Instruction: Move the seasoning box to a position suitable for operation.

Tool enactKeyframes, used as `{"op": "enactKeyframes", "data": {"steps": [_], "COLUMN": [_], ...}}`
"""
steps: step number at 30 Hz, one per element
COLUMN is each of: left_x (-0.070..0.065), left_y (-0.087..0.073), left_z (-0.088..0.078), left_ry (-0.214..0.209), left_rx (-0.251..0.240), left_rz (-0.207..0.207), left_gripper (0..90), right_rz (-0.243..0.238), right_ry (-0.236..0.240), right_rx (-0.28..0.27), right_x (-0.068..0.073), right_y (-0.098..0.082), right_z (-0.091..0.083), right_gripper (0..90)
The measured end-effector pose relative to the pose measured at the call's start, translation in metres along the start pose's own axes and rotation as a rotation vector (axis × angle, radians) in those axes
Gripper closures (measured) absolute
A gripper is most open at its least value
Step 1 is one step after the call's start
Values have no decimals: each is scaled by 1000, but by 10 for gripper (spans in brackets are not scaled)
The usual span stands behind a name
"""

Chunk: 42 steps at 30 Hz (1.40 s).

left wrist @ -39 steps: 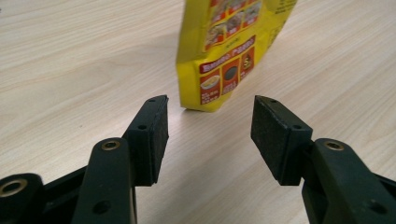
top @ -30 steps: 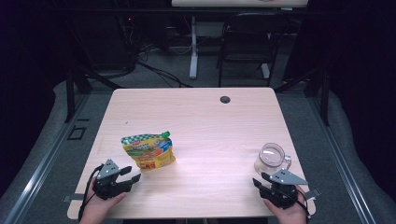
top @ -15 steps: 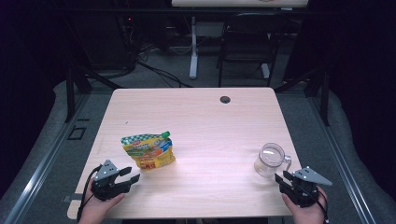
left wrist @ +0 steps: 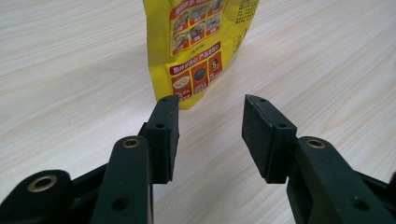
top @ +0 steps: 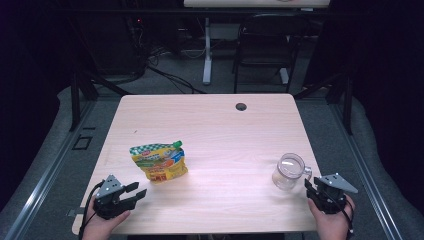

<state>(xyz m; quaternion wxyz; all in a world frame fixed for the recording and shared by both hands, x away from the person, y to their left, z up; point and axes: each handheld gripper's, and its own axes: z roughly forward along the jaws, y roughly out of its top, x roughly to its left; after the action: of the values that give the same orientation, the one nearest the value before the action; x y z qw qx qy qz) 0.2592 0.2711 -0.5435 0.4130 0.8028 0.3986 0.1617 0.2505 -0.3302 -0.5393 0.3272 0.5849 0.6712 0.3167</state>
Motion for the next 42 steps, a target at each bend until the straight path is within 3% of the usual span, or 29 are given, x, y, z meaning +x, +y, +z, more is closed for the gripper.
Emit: {"op": "enactKeyframes", "data": {"steps": [7, 19, 42], "left_x": [1, 2, 2], "left_y": [-7, -17, -16], "left_z": [-7, -19, -18], "left_ry": [15, 42, 44], "left_rx": [0, 2, 6], "left_rz": [-16, -29, -19], "left_gripper": [568, 569, 575], "right_rz": [-1, -17, 20], "right_ry": [-15, -28, -62], "right_rx": [15, 18, 3], "right_x": [-2, 1, 3], "right_y": [6, 14, 14], "right_z": [22, 34, 34], "right_gripper": [677, 734, 797]}}
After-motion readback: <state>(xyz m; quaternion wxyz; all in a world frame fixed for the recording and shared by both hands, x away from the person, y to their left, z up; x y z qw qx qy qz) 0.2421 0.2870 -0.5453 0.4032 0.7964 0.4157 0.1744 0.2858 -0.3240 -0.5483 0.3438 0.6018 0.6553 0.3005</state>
